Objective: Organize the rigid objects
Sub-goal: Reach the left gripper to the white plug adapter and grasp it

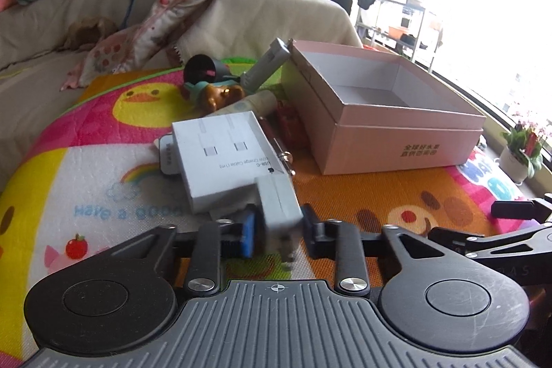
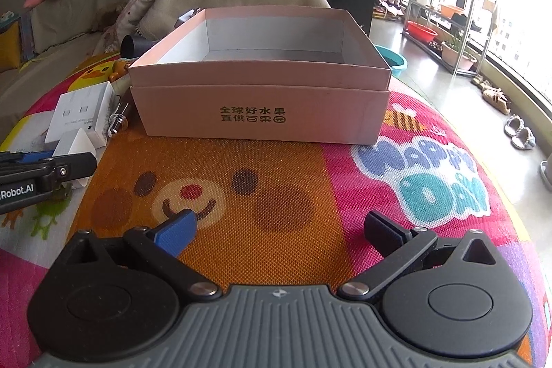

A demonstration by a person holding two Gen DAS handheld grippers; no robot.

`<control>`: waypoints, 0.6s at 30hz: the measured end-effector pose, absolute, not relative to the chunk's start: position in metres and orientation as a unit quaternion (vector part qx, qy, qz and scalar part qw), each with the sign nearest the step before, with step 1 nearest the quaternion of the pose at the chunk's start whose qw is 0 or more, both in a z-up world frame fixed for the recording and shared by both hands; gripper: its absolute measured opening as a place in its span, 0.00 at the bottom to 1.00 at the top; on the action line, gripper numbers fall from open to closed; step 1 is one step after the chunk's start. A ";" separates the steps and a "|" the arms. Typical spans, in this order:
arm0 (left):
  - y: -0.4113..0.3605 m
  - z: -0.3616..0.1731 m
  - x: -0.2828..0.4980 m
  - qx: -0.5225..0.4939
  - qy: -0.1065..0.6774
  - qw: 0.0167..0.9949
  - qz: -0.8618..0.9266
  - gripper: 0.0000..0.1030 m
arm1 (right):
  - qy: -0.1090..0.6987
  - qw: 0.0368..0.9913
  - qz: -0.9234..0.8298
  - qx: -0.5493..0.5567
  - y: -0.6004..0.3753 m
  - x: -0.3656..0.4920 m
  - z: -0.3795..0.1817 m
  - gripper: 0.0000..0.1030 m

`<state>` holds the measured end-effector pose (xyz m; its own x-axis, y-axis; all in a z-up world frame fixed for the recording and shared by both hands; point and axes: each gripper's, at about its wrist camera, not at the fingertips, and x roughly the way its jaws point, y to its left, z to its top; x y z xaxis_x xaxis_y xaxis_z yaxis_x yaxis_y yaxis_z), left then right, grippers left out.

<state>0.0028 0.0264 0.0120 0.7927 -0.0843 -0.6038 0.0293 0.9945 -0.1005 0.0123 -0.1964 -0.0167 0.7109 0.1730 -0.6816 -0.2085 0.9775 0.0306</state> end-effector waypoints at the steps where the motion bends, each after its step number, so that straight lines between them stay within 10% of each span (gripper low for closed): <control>1: 0.028 0.012 0.000 -0.044 0.319 0.946 -0.035 0.23 | 0.364 0.925 0.107 -0.023 -0.197 0.011 -0.017 1.00; 18: 0.126 0.035 -0.088 -0.106 0.281 0.954 0.005 0.23 | 0.228 0.930 0.262 -0.120 -0.049 0.000 0.020 0.89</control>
<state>-0.0878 0.1256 0.0346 0.8420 -0.0498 -0.5372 -0.0689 0.9777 -0.1986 -0.0003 -0.0487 0.0196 0.7592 0.4327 -0.4862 -0.5416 0.8343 -0.1033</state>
